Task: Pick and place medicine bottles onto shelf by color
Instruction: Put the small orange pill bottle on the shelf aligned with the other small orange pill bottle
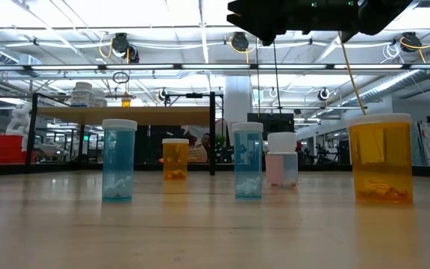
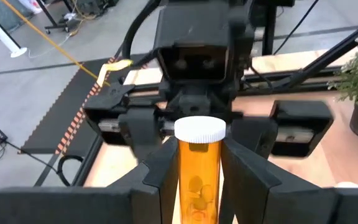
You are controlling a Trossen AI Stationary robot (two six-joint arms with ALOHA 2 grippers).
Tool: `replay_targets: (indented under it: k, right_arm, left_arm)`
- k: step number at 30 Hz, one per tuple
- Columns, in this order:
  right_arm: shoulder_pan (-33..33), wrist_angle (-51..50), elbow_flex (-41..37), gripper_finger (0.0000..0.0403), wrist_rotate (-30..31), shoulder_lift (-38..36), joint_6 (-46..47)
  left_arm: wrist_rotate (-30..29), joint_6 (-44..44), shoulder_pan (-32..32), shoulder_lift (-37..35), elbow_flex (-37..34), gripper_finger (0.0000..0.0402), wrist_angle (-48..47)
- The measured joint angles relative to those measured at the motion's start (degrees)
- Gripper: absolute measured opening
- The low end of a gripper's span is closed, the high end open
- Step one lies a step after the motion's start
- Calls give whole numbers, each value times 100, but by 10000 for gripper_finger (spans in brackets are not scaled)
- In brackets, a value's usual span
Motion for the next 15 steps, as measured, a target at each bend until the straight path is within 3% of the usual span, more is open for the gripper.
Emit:
replay_targets:
  k: [15]
  right_arm:
    - [-4, 6, 0, 109, -170, 0, -78]
  left_arm:
    - [-142, -15, 11, 0, 0, 117, -236]
